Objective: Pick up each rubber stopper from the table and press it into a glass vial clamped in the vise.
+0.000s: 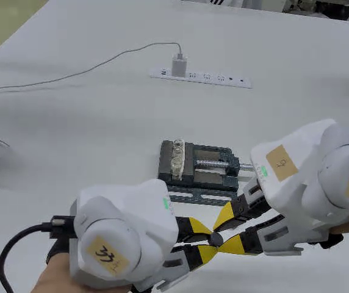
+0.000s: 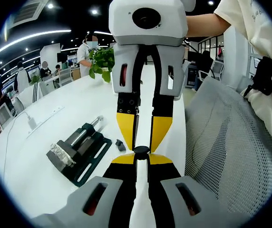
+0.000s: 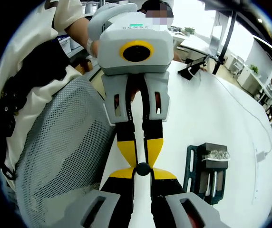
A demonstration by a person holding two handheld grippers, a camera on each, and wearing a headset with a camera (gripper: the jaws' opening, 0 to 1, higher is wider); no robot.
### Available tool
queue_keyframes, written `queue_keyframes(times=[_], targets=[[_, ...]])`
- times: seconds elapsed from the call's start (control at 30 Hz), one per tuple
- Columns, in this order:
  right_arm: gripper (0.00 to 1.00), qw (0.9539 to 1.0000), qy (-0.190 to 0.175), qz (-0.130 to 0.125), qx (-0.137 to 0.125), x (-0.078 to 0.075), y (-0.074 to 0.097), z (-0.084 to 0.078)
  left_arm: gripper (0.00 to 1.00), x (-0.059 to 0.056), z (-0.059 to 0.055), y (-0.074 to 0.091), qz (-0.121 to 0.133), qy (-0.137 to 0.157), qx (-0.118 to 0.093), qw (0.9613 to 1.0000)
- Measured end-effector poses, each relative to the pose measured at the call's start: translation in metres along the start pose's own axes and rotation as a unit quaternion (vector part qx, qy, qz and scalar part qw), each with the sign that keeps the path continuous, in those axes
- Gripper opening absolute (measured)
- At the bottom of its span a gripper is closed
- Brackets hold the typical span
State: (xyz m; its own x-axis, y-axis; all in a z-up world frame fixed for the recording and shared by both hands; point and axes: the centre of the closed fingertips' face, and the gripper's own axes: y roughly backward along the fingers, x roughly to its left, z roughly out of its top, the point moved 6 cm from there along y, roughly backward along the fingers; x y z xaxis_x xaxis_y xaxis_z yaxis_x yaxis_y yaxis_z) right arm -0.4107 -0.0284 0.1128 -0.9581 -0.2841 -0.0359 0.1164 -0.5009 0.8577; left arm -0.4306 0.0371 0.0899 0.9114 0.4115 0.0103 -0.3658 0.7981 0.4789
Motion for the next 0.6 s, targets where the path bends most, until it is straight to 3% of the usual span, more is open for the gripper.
queue_keyframes(times=[0.17, 0.47, 0.6], targets=[[0.09, 1.0000, 0.001, 0.004, 0.006, 0.0005, -0.0006, -0.0010, 0.04, -0.0017, -0.0006, -0.0014, -0.001, -0.011, 0.002, 0.9999], [0.08, 0.9998, -0.012, 0.009, 0.010, 0.0004, -0.0024, -0.0018, 0.04, -0.0038, -0.0005, -0.0023, -0.003, -0.057, 0.016, 0.9982], [0.08, 0.9998, -0.011, 0.008, 0.011, 0.0001, -0.0035, -0.0014, 0.04, -0.0025, -0.0011, -0.0022, -0.002, -0.057, 0.018, 0.9982]])
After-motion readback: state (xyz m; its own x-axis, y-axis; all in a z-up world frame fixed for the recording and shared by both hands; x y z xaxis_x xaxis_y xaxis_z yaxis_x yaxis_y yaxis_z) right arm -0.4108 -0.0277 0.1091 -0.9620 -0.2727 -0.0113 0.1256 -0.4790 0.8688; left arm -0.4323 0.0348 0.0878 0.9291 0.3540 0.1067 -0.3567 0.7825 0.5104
